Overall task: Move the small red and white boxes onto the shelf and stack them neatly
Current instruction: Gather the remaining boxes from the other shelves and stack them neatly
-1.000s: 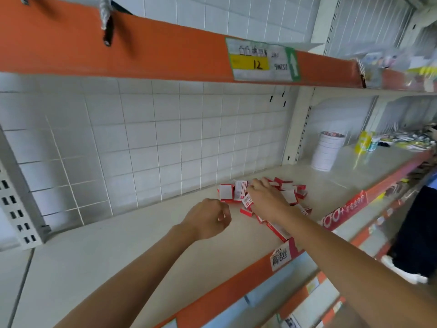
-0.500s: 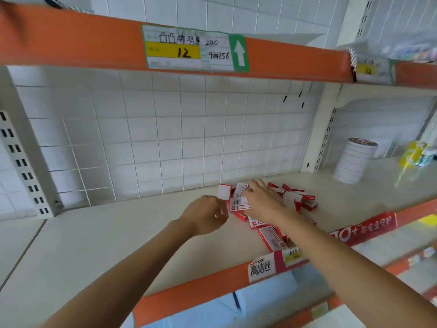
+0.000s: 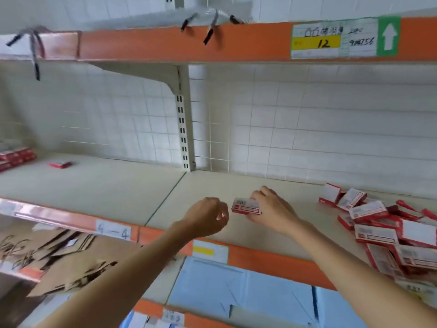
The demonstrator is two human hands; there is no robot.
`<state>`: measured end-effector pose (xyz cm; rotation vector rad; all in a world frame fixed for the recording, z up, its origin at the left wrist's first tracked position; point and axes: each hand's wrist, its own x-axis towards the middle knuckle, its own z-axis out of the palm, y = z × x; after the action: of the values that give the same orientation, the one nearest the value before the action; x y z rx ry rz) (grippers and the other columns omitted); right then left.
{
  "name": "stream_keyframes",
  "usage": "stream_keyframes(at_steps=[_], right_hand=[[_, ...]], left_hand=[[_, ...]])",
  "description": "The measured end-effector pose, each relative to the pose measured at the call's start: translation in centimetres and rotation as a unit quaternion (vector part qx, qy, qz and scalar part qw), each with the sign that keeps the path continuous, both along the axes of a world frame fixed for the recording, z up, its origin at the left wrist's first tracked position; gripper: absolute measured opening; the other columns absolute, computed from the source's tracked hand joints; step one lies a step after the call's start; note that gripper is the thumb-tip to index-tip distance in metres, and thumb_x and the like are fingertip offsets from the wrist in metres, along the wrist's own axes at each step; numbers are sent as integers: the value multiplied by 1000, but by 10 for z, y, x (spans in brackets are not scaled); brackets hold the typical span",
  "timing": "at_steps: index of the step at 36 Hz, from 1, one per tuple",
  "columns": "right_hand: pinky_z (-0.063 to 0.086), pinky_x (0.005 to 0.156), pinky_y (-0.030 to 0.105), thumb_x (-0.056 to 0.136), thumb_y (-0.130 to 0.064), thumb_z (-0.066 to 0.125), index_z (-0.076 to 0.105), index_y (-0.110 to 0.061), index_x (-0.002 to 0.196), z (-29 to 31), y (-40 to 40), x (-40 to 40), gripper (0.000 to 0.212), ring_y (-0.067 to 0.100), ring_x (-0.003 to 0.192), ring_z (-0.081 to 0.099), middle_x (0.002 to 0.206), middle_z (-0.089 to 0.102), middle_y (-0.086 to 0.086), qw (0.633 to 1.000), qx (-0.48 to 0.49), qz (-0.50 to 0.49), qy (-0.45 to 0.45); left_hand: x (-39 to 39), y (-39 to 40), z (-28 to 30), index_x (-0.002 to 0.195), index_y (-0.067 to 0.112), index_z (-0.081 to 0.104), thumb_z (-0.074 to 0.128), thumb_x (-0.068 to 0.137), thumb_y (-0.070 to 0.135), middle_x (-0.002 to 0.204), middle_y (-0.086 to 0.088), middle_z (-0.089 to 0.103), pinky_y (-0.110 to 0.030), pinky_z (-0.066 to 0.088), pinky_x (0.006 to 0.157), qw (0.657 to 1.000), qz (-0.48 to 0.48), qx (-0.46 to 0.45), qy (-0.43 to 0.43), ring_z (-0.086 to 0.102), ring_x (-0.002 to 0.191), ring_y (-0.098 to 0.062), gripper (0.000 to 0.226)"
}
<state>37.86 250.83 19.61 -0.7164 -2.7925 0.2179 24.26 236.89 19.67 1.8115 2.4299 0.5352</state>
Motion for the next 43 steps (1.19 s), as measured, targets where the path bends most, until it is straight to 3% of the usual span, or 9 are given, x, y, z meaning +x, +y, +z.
stream_keyframes(at_steps=[6,15,21,26,30,33,36,41,43], right_hand=[[41,92,32,81,-38,65,53,-14,115,7,-51,-63,44,19,114,45,114,46,3,998,7,67,-7],[38,81,29,83,-39,63,52,-14,110,7,-156,-177,39,20,108,48,110,45,1,993,-8,115,15],[35,76,26,86,-40,61,49,-15,118,0,-235,-259,43,16,108,46,116,44,-1,987,-33,155,17],[37,75,28,85,-39,61,50,-13,114,-6,-287,-311,40,19,106,48,114,44,1,984,-37,175,11],[33,70,27,85,-42,59,50,-13,109,-3,-314,-348,39,19,101,48,109,44,1,980,-28,198,6],[33,69,28,84,-46,59,50,-14,108,-1,-327,-372,41,18,99,48,107,43,-1,978,-25,205,9],[36,72,28,83,-47,58,50,-15,109,-1,-330,-396,42,16,100,47,106,42,-3,976,-25,214,4],[38,77,29,84,-44,62,52,-14,110,-5,-314,-447,41,16,102,47,107,44,-2,977,-37,209,19],[39,78,30,83,-45,63,53,-14,106,-7,-303,-472,40,16,98,48,102,43,-3,976,-52,208,29]], left_hand=[[-42,-65,-2,92,20,70,56,85,21,94,-2,65,-23,40,68,998,64,24,7,62,86,-19,15],[-143,-185,1,93,18,69,55,87,21,92,-4,65,-29,50,72,994,107,19,30,62,84,-21,15],[-215,-280,-1,90,17,70,56,86,19,89,-1,63,-31,50,71,986,162,22,28,60,81,-19,15],[-256,-336,-3,92,14,70,54,89,23,90,-6,65,-30,51,68,981,189,21,37,60,79,-24,19],[-284,-367,-9,86,15,68,55,88,19,87,1,66,-27,48,68,979,197,30,33,55,74,-13,14],[-304,-380,-16,86,12,67,54,88,16,82,7,60,-15,40,63,976,207,52,34,50,72,-7,14],[-321,-385,-25,88,11,67,51,89,16,85,4,63,-19,34,67,975,214,50,35,49,73,-8,17],[-358,-377,-32,86,15,66,51,89,20,85,3,62,-25,45,68,975,216,54,24,52,74,-11,16],[-377,-371,-29,88,16,67,53,89,21,85,4,61,-22,41,64,975,212,68,31,50,71,-9,16]])
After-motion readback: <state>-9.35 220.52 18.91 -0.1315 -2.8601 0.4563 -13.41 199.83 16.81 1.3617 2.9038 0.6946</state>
